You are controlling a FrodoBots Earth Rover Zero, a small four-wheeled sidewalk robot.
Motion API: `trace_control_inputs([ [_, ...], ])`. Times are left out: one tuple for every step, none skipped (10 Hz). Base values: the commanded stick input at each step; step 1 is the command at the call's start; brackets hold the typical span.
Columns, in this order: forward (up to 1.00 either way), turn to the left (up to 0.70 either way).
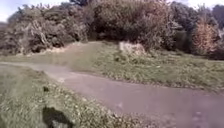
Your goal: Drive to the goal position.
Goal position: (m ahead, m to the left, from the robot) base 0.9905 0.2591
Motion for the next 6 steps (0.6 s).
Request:
trace_control_inputs([
  [0.7, 0.35],
  [0.7, 0.35],
  [0.7, 0.35],
  [0.7, 0.35],
  [0.7, 0.26],
  [0.7, 0.16],
])
